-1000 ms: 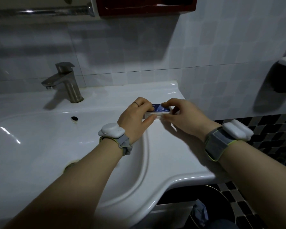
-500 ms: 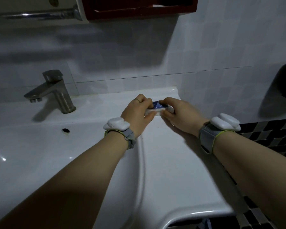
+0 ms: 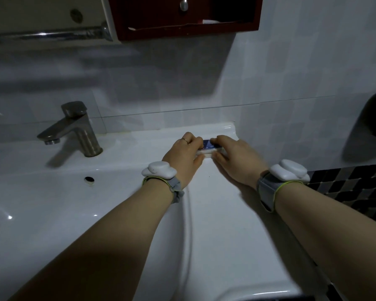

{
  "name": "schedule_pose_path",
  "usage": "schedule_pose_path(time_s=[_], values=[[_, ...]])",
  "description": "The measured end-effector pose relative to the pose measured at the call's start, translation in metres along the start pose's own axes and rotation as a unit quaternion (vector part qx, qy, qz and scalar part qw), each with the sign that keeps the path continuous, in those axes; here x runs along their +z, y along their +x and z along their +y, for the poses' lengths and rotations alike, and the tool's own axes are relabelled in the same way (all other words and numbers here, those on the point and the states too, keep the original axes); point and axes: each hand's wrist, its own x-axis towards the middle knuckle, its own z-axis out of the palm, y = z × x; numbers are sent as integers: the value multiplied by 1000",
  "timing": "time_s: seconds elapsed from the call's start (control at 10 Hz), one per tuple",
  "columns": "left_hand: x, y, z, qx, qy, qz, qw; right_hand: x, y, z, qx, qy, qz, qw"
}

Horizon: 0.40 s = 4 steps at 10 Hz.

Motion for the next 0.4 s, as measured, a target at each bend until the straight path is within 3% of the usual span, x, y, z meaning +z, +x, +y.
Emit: schedule_pose_path(time_s=[0.1, 0.2, 0.4], values=[[-3, -2, 4, -8, 21, -21, 1000, 6, -3, -1, -7, -41, 0, 999], [-4, -3, 5, -19, 39, -58, 997, 4, -8, -5, 41, -70, -11, 997], [-36, -10, 23, -7, 52, -107, 993, -21, -35, -24, 29, -65, -55, 996]])
